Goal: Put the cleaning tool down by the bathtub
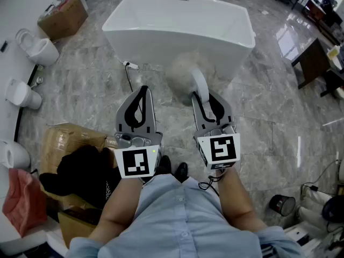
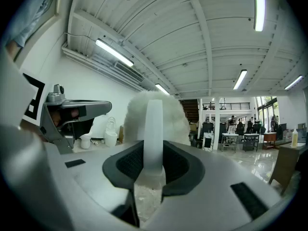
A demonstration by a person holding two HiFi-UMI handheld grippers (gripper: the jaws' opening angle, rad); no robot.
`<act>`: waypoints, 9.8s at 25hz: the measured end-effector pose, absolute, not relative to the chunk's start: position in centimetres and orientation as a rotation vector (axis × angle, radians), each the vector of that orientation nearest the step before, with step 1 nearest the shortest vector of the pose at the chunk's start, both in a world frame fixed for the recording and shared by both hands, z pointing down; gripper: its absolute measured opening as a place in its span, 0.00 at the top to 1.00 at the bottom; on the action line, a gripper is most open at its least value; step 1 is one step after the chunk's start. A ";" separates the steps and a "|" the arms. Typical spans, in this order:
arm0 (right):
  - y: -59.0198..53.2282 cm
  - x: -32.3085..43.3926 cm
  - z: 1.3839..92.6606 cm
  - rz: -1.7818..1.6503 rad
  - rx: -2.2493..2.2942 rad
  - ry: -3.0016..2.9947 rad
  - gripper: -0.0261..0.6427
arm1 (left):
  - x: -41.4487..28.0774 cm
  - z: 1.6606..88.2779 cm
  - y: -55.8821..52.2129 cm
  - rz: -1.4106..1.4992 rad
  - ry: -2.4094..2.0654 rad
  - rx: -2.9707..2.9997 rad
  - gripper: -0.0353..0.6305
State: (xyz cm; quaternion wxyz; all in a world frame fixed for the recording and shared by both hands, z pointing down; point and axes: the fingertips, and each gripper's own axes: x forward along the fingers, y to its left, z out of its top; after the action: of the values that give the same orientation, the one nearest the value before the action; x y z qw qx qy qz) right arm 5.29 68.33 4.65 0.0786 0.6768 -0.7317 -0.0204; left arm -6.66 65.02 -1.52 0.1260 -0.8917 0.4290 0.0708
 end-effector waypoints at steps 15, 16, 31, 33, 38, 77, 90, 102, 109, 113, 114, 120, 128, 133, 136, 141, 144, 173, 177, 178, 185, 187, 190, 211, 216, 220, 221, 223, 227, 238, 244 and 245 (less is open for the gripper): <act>68.5 6.7 5.1 -0.046 2.031 -2.205 0.80 | -6.7 -0.9 65.1 0.190 1.299 -2.581 0.92; 68.2 6.8 5.2 -0.042 2.027 -2.203 0.80 | -6.8 -0.7 64.9 0.184 1.309 -2.581 0.92; 57.8 9.0 9.0 0.028 2.026 -2.151 0.80 | -7.0 3.7 54.0 0.116 1.405 -2.583 0.92; 55.5 9.3 9.5 0.037 2.017 -2.157 0.80 | -6.7 4.0 51.5 0.104 1.409 -2.581 0.92; 49.4 9.6 9.7 0.066 2.013 -2.157 0.80 | -6.5 4.0 45.0 0.089 1.425 -2.575 0.92; 19.3 16.0 11.1 0.049 1.918 -2.223 0.80 | 0.2 6.2 15.2 0.010 1.499 -2.521 0.92; 7.5 23.3 10.5 0.076 1.844 -2.342 0.80 | 7.8 4.1 4.7 -0.031 1.561 -2.431 0.92; 1.6 24.2 7.8 -0.029 1.762 -2.449 0.80 | 8.9 1.0 0.6 0.026 1.638 -2.310 0.92; -0.6 22.5 7.9 -0.053 1.713 -2.476 0.80 | 6.7 1.5 -1.2 0.022 1.690 -2.272 0.92; -1.7 21.5 8.8 -0.040 1.687 -2.470 0.80 | 5.8 2.5 -2.4 -0.002 1.709 -2.270 0.92; -2.0 21.3 9.1 -0.033 1.678 -2.465 0.80 | 5.6 2.9 -2.6 -0.009 1.714 -2.276 0.92; -4.1 18.3 12.1 0.026 1.607 -2.432 0.80 | 3.0 6.3 -4.7 -0.026 1.736 -2.369 0.92; -7.9 14.0 17.7 0.119 1.507 -2.391 0.80 | -2.2 11.6 -9.6 -0.106 1.787 -2.410 0.92; -9.8 10.9 22.7 0.213 1.435 -2.359 0.80 | -5.0 16.4 -12.3 -0.215 1.779 -2.450 0.92; -11.2 8.9 25.4 0.237 1.401 -2.353 0.80 | -6.7 19.2 -13.9 -0.207 1.810 -2.476 0.92; -12.9 6.6 30.7 0.263 1.312 -2.346 0.80 | -8.2 24.8 -16.2 -0.266 1.815 -2.518 0.92; -13.8 5.9 34.6 0.287 1.266 -2.326 0.80 | -8.8 28.2 -17.6 -0.271 1.829 -2.547 0.92; -16.0 0.4 62.6 0.304 1.103 -2.233 0.80 | -12.7 53.9 -22.0 -0.237 1.773 -2.712 0.92; -16.8 1.7 67.3 0.341 1.085 -2.225 0.80 | -11.3 59.1 -22.9 -0.306 1.770 -2.742 0.92; -17.0 1.9 68.3 0.346 1.079 -2.224 0.80 | -11.2 60.1 -23.2 -0.314 1.770 -2.746 0.92; -16.9 2.1 73.8 0.361 1.026 -2.196 0.80 | -11.8 65.3 -23.8 -0.332 1.769 -2.753 0.92; -16.6 1.9 75.3 0.358 1.001 -2.194 0.80 | -11.7 66.9 -23.6 -0.345 1.757 -2.761 0.92; -16.4 1.6 77.2 0.346 0.966 -2.198 0.80 | -11.7 69.2 -23.1 -0.385 1.733 -2.774 0.92; -16.7 1.4 87.5 0.380 0.885 -2.129 0.80 | -12.6 78.5 -23.5 -0.443 1.717 -2.805 0.92; -16.3 0.8 89.0 0.383 0.851 -2.129 0.80 | -13.1 79.6 -23.3 -0.461 1.719 -2.805 0.92; -16.0 0.9 90.6 0.403 0.831 -2.104 0.80 | -13.6 80.5 -23.3 -0.477 1.724 -2.808 0.92; -15.9 1.0 91.0 0.423 0.831 -2.088 0.80 | -13.6 80.8 -23.4 -0.480 1.722 -2.811 0.92; -15.8 1.1 91.9 0.444 0.821 -2.072 0.80 | -13.6 81.3 -23.5 -0.482 1.715 -2.814 0.92; -16.2 1.1 93.2 0.457 0.811 -2.054 0.80 | -13.5 82.5 -23.9 -0.480 1.713 -2.817 0.92; -16.3 2.0 95.5 0.479 0.800 -2.024 0.80 | -12.5 84.1 -24.1 -0.506 1.682 -2.831 0.92; -16.6 2.3 96.7 0.472 0.782 -2.019 0.80 | -12.3 84.9 -24.8 -0.500 1.681 -2.838 0.92; -16.7 2.3 96.9 0.471 0.777 -2.019 0.80 | -12.2 85.0 -24.8 -0.503 1.674 -2.841 0.92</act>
State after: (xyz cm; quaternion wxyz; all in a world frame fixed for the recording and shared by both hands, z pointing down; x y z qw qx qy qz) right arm 2.34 -16.68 96.93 0.4475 0.3138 -0.8155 0.1903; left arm -12.15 -24.81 85.02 -0.0972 -0.8477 0.4995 -0.1501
